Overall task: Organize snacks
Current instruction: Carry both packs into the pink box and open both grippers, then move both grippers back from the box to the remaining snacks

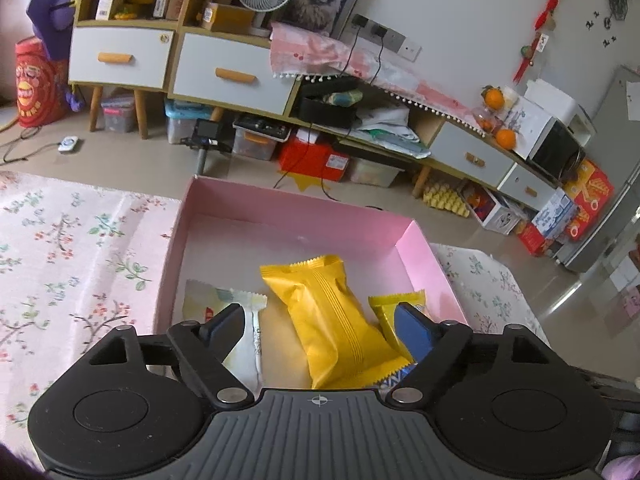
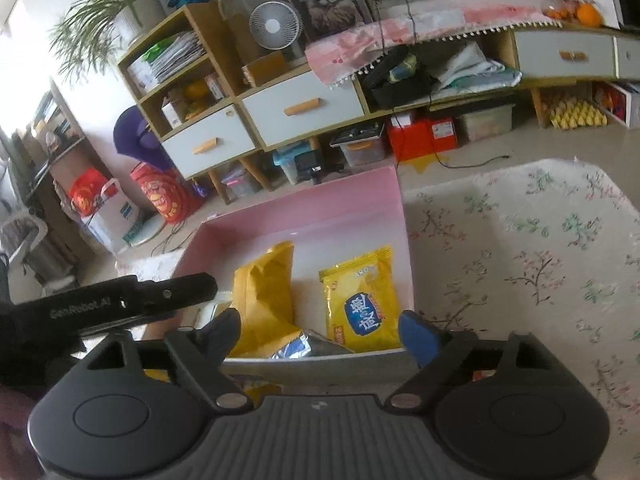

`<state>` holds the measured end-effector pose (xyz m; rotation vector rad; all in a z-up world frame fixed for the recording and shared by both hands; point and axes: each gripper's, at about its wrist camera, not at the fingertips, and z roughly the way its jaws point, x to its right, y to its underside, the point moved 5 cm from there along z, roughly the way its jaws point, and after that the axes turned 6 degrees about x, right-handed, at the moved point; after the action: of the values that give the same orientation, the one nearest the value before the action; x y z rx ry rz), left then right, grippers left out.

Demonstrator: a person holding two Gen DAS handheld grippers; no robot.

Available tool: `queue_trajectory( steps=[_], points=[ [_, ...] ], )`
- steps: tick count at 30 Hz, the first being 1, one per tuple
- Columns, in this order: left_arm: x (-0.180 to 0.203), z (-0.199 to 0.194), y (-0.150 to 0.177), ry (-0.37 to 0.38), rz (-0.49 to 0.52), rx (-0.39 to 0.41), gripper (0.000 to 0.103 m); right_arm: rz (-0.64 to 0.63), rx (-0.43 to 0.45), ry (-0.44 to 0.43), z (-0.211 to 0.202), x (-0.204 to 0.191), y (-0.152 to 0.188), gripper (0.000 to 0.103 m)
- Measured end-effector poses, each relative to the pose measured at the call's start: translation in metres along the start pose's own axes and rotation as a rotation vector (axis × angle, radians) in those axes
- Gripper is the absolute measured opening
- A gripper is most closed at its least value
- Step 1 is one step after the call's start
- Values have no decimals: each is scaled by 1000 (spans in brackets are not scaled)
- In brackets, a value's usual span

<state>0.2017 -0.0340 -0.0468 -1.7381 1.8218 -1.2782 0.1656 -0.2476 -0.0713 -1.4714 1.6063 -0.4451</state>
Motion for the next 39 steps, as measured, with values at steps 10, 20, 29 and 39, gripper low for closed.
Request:
queue_trajectory(
  steps=[10, 20, 29, 39],
  points=[
    [14, -53, -3, -63, 52, 31, 97, -108, 13, -10, -35, -8, 3, 85],
    [18, -101, 29, -83, 127, 50, 100, -176, 39, -23, -68, -21, 17, 89],
    [3, -124, 66, -74, 176, 80, 100, -175, 95, -2, -78, -17, 43, 90],
    [-21, -133, 94, -99, 195, 58, 101, -114, 125, 94, -90, -1, 54, 90]
  ],
)
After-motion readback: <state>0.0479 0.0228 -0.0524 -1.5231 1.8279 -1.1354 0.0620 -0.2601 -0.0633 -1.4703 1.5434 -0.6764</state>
